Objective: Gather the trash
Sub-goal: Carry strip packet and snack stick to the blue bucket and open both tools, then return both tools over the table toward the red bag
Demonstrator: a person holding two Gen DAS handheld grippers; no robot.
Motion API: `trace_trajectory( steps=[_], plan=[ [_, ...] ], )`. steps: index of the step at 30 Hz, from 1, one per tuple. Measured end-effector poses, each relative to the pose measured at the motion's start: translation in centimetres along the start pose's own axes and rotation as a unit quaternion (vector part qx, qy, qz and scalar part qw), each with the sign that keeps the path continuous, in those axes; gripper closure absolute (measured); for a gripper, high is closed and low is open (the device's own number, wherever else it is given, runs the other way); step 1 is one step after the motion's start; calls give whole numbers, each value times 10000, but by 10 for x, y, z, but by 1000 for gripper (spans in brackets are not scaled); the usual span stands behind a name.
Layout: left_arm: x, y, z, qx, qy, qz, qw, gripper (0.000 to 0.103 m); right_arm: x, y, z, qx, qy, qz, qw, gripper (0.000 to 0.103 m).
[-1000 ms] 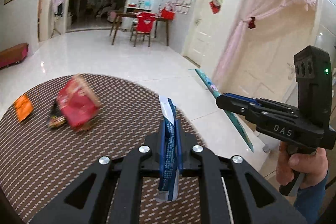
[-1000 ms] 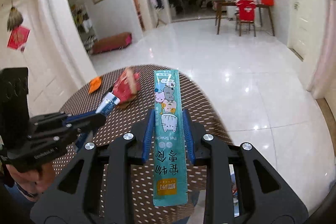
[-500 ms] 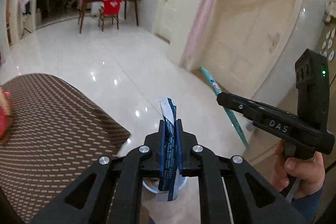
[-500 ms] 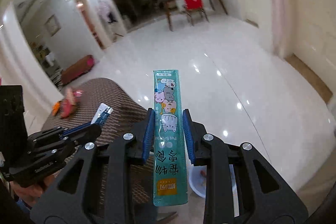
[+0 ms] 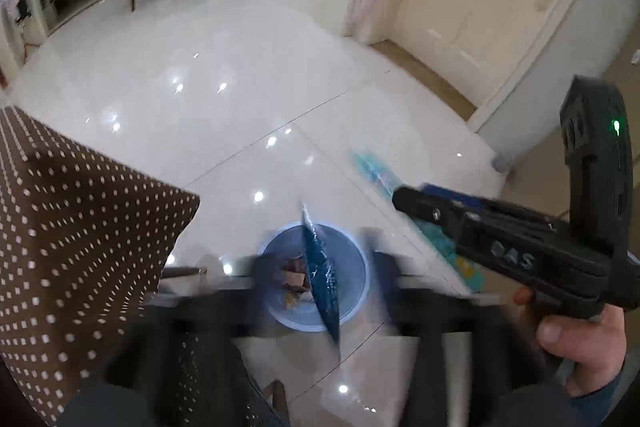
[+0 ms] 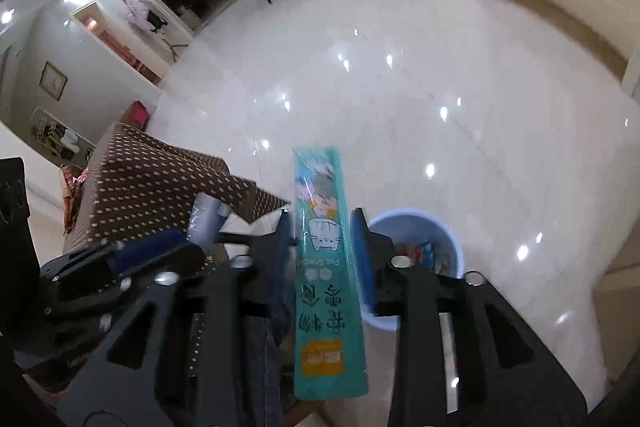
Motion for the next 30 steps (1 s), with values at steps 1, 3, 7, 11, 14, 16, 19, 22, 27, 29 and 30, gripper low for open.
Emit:
trace_trajectory(
  steps=[1, 3, 7, 11, 14, 16, 19, 22, 27, 29, 30],
  plan=[
    [0, 5, 0, -163, -90, 95, 9998, 16, 5, -6, -3, 93, 51, -1, 9999, 36],
    [0, 7, 0, -240, -136, 78, 9996, 16, 9, -13, -7, 152, 120, -45, 9998, 36],
    [-10, 9, -4, -165, -198, 322, 9991, 13, 7, -20, -11, 285, 121, -126, 9994, 21],
    [-30, 9, -4, -116, -403, 320, 9986, 12, 3, -17, -12, 357, 37, -241, 9991, 6],
    [-47, 8, -6, -46, -585, 318, 9978, 12, -1, -14, -11, 301, -25, -360, 9989, 6],
    [-60, 10, -7, -11, -716, 303, 9970, 12, -8, -4, -8, 236, -102, -374, 9990, 6],
    [-85, 11, -6, 66, -943, 295, 9951, 12, -21, 14, -4, 109, -244, -338, 9991, 6],
    [-109, 13, -8, 131, -1177, 324, 9924, 12, -30, 33, 0, -49, -343, -279, 9990, 6],
    [-144, 32, -17, -24, -1499, 312, 9882, 11, -46, 71, 4, -307, -578, -124, 9978, 6],
    [-157, 42, -22, -68, -1616, 370, 9861, 11, -52, 90, 5, -478, -648, -69, 9967, 6],
    [-161, 44, -23, -86, -1668, 398, 9851, 11, -54, 97, 6, -542, -666, -46, 9963, 6]
  ],
)
Point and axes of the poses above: each gripper's, at about its wrist camera, not at the fingertips, and x roughly the way its jaws point, y to its left, z to its top, the point moved 1 cm from there along x, roughly the way its jaws point, and after that the axes turned 4 degrees about -z, right-handed, at the moved point
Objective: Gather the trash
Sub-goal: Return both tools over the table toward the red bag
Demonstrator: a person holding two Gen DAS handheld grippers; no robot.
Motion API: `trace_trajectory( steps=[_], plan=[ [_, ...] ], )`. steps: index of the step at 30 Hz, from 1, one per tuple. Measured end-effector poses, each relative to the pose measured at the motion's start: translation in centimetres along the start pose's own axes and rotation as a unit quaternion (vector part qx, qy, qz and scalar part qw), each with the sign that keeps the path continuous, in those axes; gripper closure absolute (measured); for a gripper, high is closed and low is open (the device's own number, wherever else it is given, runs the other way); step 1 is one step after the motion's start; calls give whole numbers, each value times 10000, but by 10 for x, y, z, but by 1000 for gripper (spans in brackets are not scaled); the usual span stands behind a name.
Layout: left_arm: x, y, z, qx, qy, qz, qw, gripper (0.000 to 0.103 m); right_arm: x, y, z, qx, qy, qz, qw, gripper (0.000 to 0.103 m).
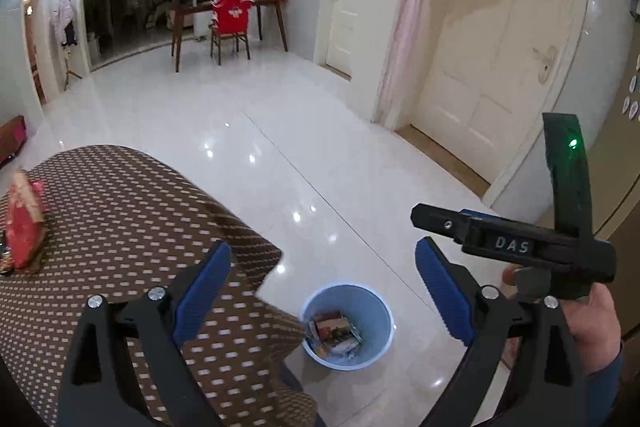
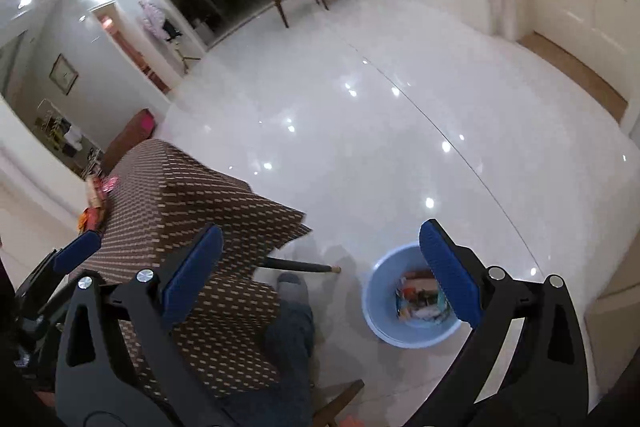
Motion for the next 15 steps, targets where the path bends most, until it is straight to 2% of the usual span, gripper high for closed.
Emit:
trace_trajectory(
  steps=[9, 15],
  plan=[
    [-55, 59, -9, -349, -436, 318, 9979, 11, -23, 88, 11, -767, -272, 298, 9962, 6],
    [-98, 109, -14, -596, -743, 691, 9930, 10, -25, 164, 11, -1344, -340, 555, 9888, 6]
  ],
)
Point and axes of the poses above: each gripper's, at about its wrist camera, not at the fingertips, and x roughly the way its jaws point, y to its left, z to its top, the point moved 1 cm from there along x, roughly the way its jaws point, and after that the axes turned 4 degrees about -z, right-handed, at the moved point
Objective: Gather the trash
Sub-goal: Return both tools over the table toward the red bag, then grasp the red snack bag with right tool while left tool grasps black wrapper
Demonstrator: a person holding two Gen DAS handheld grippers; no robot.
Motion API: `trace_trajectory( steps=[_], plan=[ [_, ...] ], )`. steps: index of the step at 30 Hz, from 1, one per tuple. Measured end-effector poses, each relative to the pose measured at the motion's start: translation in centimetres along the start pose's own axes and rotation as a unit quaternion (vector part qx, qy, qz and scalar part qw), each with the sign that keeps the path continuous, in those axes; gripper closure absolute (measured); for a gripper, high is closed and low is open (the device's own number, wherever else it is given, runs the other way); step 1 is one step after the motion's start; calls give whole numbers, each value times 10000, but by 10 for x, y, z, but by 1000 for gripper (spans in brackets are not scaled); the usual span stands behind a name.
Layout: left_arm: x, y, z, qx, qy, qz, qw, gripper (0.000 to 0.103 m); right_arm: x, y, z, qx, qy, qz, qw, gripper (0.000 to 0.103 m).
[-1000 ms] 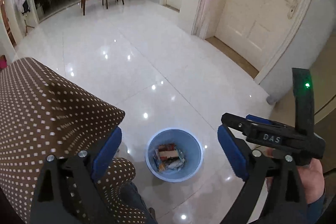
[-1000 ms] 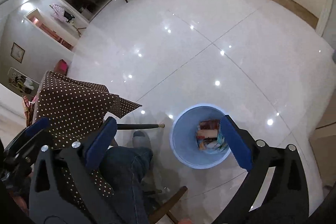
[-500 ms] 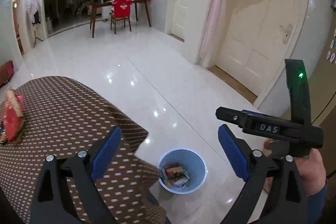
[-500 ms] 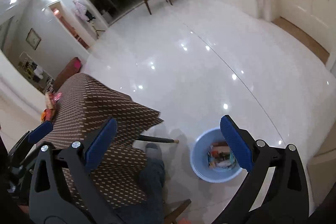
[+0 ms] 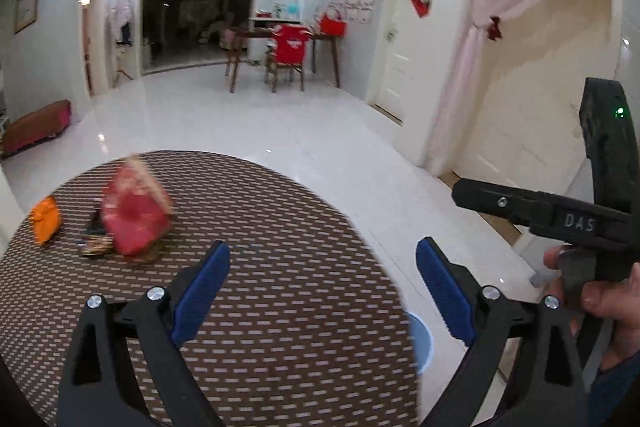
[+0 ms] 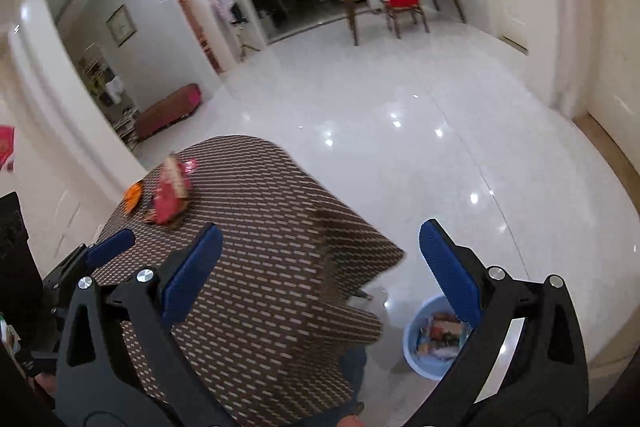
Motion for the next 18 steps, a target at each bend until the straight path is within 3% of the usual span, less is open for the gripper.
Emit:
trace_trajectory(
  steps=[8, 18],
  plan=[
    [-34, 85, -3, -271, -233, 743, 9966, 10, 40, 90, 15, -728, 135, 303, 9968, 6],
    [-41, 181, -21, -563, 100, 1448, 9878, 10, 115, 200, 8, -1731, 525, 534, 9820, 6]
  ],
)
Point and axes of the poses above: each gripper's, at about its wrist camera, not at the fingertips, and x roughly the way its jaws point, y to its left, z to its top, the point moved 1 cm from there along x, roughly the way its jaws point, and after that the axes turned 4 degrees about -z, right-handed, at the moved point
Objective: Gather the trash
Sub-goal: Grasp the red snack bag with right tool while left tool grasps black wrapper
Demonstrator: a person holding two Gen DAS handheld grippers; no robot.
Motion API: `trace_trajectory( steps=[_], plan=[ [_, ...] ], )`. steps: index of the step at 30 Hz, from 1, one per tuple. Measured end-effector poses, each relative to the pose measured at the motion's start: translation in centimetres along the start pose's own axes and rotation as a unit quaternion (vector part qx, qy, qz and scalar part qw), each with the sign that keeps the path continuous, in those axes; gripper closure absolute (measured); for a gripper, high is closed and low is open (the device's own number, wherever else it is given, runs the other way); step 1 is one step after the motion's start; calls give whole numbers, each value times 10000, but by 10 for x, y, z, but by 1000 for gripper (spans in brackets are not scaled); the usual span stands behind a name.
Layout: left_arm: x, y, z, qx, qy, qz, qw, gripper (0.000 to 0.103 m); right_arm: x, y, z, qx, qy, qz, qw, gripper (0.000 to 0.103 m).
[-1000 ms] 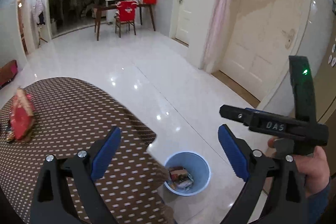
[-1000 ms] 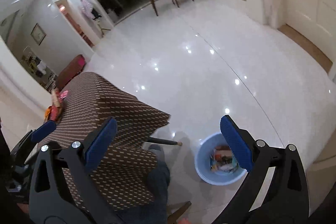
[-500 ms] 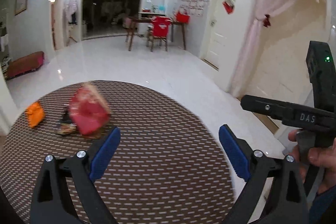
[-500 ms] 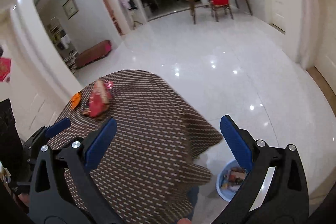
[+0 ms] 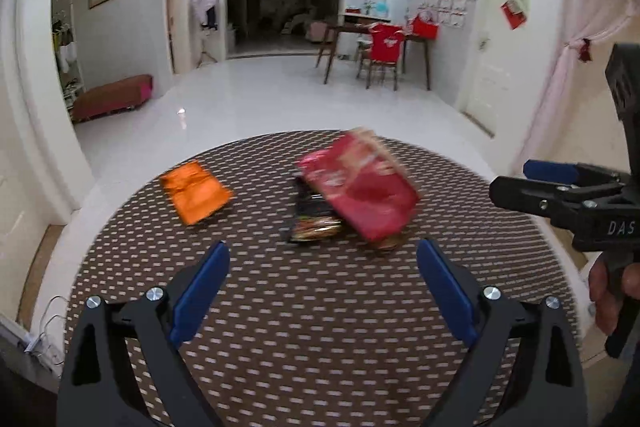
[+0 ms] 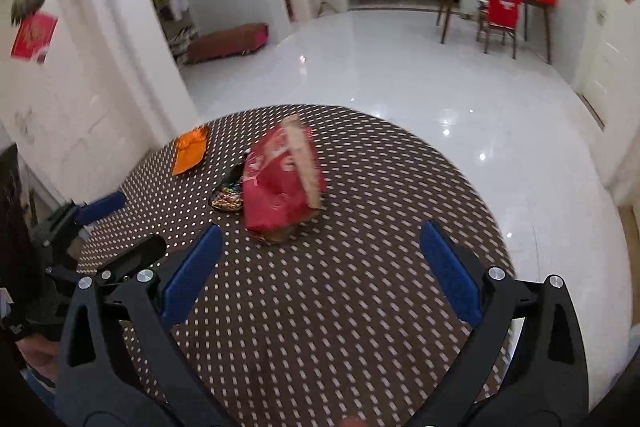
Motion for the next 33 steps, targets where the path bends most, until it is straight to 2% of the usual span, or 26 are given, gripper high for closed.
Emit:
trace_trajectory(
  steps=[5, 10, 13, 16, 18, 19, 20, 27, 33],
  plan=[
    [19, 24, -7, 90, 242, 169, 9995, 10, 59, 33, 9, -618, 523, -127, 9966, 6],
    [40, 37, -2, 66, 428, 135, 9990, 10, 107, 59, 13, -1168, 928, -291, 9884, 6],
    [44, 39, -1, 55, 486, 138, 9987, 10, 126, 66, 15, -1384, 1044, -403, 9840, 6],
    [52, 44, 1, 34, 536, 135, 9985, 10, 137, 68, 20, -1421, 1039, -334, 9838, 6],
    [55, 44, 3, 46, 560, 133, 9983, 10, 140, 65, 21, -1403, 986, -296, 9847, 14],
    [57, 43, 4, 65, 573, 129, 9983, 10, 141, 62, 22, -1332, 967, -199, 9862, 22],
    [58, 42, 5, 83, 588, 124, 9982, 10, 142, 57, 28, -1236, 969, -109, 9875, 24],
    [79, 21, 12, 317, 787, 62, 9964, 10, 128, 29, 20, -911, 845, 105, 9922, 26],
    [107, 6, 20, 443, 1011, 223, 9936, 10, 99, -7, 17, -372, 537, 296, 9974, 26]
  ],
)
Point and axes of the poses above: each gripper's, at about its wrist camera, not at the fingertips, and x roughly the way its jaws point, y to its left, z to its top, the point moved 1 cm from there along x, roughly the way its jaws point, and after that the axes turned 4 degrees about -z, right-handed, at the moved point
